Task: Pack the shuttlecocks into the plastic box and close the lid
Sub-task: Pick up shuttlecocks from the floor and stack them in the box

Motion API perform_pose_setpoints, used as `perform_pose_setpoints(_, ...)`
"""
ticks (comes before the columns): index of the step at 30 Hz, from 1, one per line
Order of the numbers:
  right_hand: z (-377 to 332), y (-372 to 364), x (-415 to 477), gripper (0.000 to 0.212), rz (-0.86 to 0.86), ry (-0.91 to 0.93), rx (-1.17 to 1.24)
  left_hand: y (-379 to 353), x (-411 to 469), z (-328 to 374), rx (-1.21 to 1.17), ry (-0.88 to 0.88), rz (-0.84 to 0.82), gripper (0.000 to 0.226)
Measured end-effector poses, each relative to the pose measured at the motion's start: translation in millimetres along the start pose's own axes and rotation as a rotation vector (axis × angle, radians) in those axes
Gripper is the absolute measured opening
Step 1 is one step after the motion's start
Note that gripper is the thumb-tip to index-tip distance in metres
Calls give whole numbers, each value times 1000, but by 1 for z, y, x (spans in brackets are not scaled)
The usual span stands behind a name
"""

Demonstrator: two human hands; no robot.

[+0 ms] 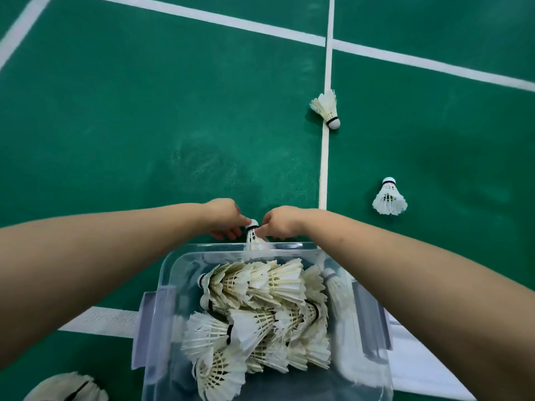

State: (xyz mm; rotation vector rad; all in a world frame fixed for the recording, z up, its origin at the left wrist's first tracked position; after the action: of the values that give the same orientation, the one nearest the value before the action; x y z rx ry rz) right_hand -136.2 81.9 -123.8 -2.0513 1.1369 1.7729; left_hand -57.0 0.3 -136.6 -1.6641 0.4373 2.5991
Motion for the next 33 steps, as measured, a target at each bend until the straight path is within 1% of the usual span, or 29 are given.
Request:
perform_pose_setpoints(2,-3,3,0,43,-2,61,112,-1,3,2,-72,-29,7,25)
perform_pose_setpoints(5,-4,5,-3,42,33,94,160,-3,4,3,-192,-49,-2,19)
perform_pose_setpoints(9,-5,5,-7,45,108,147,255,2,-2,-1,-320,-58,10,17)
perform_pose_setpoints(12,-3,8,-22,50,172,200,378,10,-11,3,-368,-117,33,10)
perform_pose_setpoints(14,2,14,-37,55,265,205,432,18,-23,9,-444,-193,44,11)
perform_pose_setpoints(16,11,23,-57,60,424,179,394,27,-42,17,-543,-290,46,14)
perform_pose_setpoints(18,15,28,-80,61,597,201,410,35,-64,25,-575,-370,55,17)
perform_pose_setpoints(20,15,30,-105,55,742,265,518,38,-85,32,-535,-419,60,20)
perform_pose_setpoints(21,14,28,-117,48,801,302,578,37,-96,36,-504,-439,59,21)
perform_pose_setpoints(23,11,19,-135,24,853,393,704,30,-115,44,-420,-473,54,22)
perform_pose_setpoints(24,9,12,-142,21,857,426,757,24,-124,48,-357,-486,55,22)
perform_pose_setpoints(27,3,-17,-158,45,853,451,824,3,-147,50,-114,-503,97,21)
perform_pose_setpoints(28,3,-28,-163,50,853,453,835,-5,-152,48,-58,-505,102,21)
perform_pose_setpoints(30,4,-49,-170,49,829,437,841,-24,-158,41,25,-497,92,21)
perform_pose_setpoints(33,1,-83,-174,35,739,428,848,-49,-166,27,242,-460,94,23)
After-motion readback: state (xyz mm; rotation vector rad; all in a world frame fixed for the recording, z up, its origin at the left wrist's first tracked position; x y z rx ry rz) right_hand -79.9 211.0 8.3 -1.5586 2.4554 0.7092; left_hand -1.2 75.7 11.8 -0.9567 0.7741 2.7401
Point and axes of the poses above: each hand's wrist, its own x-axis towards the middle knuckle, its own y-axis out of the back of the hand, z = x × y, the point moved 6 cm from there along x, towards the middle knuckle, and after that the axes turned 10 degrees about -z, right-handed, at the moved point
